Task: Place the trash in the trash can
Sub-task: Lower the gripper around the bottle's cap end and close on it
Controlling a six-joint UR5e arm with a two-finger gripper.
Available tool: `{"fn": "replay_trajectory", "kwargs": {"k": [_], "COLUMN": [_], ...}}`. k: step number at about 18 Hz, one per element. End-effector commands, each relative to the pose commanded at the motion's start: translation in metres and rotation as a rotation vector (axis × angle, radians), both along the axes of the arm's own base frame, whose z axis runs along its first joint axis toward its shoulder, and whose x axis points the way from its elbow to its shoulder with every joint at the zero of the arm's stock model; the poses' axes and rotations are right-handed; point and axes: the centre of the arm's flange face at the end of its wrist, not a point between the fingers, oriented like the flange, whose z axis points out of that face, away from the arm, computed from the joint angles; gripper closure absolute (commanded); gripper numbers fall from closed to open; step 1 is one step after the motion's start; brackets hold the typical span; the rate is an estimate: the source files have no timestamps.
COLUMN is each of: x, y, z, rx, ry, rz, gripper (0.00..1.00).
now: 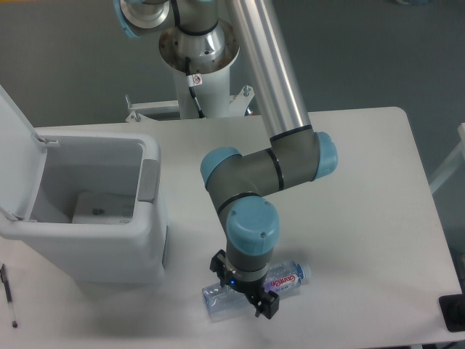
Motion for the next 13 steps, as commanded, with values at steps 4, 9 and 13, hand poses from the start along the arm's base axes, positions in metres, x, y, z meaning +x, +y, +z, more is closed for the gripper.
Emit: {"fn": "replay_trajectory", "kwargs": {"k": [4,9,13], "x": [0.008,0.015,0.02], "y": [-0.001,0.007,0.012], "z": [-0.001,-0.019,-0.033], "rx": [-0.028,-0.037,-0.053], "ry": [-0.024,-0.032,-0.043], "rz": [-0.008,-0.02,-0.02], "gripper": [0.0,0.0,0.0]}}
